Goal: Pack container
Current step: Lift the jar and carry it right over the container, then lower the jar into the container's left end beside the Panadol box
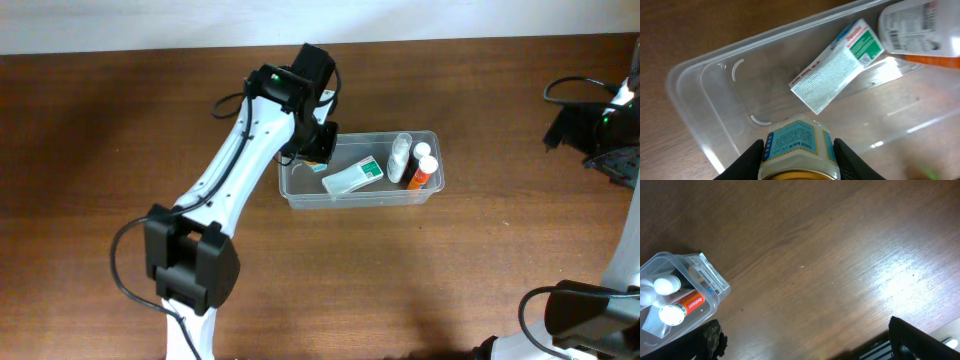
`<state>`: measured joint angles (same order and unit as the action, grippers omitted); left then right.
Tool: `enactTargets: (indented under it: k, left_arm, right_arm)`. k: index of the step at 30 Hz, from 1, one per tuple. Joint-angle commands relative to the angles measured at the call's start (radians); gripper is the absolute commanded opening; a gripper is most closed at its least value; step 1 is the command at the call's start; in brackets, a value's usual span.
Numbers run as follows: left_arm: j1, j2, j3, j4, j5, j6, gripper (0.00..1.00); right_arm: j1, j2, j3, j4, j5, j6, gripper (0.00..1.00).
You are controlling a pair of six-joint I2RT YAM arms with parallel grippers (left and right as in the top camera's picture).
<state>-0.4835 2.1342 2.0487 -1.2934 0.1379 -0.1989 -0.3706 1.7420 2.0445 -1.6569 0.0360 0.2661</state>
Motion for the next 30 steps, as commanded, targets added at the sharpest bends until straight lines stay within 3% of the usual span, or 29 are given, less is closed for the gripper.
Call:
enactTargets:
  k: [1, 7, 30]
  left_arm:
    - [-0.006, 0.032, 0.014, -0.002, -0.008, -0.011, 0.33]
    - [-0.006, 0.076, 0.014, -0.013, -0.078, -0.040, 0.33]
    - [-0.006, 0.204, 0.014, -0.022, -0.082, -0.059, 0.33]
  right_arm:
    - [-0.003, -0.023, 0.001, 0.000, 0.001, 0.009, 0.98]
    - [-0.003, -0.023, 0.001, 0.000, 0.001, 0.009, 0.98]
    - [-0.003, -0.023, 0.001, 0.000, 0.001, 0.009, 0.98]
